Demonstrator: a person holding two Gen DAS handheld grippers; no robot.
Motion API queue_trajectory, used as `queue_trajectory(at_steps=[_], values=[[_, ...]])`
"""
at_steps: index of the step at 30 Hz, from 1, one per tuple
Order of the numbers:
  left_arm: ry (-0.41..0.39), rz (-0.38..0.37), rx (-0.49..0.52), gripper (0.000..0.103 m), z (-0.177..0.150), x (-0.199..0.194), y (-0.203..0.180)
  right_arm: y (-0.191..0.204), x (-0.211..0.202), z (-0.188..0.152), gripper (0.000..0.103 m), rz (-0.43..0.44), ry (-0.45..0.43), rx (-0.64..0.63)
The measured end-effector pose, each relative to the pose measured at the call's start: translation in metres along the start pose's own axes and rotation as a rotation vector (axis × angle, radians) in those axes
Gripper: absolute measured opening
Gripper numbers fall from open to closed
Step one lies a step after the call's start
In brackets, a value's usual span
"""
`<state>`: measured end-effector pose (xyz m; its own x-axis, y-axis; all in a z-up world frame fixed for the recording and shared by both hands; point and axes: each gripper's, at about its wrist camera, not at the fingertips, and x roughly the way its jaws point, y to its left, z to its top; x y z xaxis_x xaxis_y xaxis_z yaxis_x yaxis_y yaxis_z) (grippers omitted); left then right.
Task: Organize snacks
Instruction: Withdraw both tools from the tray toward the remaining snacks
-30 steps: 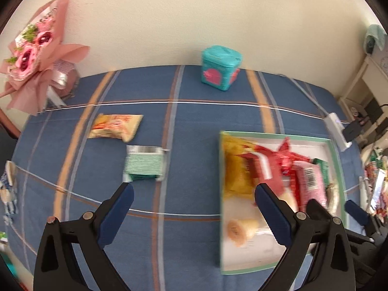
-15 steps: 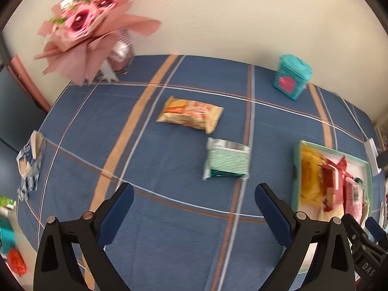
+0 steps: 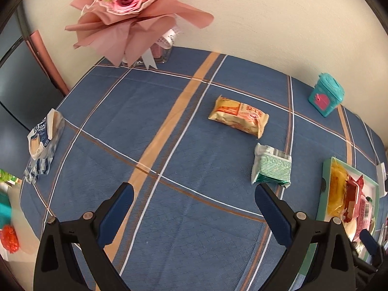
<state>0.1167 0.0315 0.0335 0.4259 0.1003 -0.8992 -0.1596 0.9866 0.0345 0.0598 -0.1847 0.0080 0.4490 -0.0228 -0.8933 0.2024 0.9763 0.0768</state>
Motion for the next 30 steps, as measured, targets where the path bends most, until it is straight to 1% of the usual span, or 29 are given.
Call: queue_trajectory(at_steps=[6, 12, 23, 27, 30], values=[[0.002, 0.009, -0.020, 0.100, 0.002, 0.003, 0.012, 0.027, 0.007, -0.002, 0.103, 0.016, 0.011, -0.048], [0.013, 0.002, -0.039, 0.100, 0.005, 0.010, 0.018, 0.042, 0.013, 0.002, 0.103, 0.005, 0.012, -0.075], [0.031, -0.031, -0.065, 0.100, 0.019, 0.032, 0.020, 0.056, 0.031, 0.020, 0.103, -0.017, 0.014, -0.102], [0.023, -0.041, -0.066, 0.100, 0.027, 0.039, 0.019, 0.057, 0.039, 0.031, 0.103, -0.008, 0.006, -0.097], [0.016, -0.040, -0.066, 0.100, 0.033, 0.045, 0.018, 0.059, 0.045, 0.038, 0.103, -0.021, 0.000, -0.091]])
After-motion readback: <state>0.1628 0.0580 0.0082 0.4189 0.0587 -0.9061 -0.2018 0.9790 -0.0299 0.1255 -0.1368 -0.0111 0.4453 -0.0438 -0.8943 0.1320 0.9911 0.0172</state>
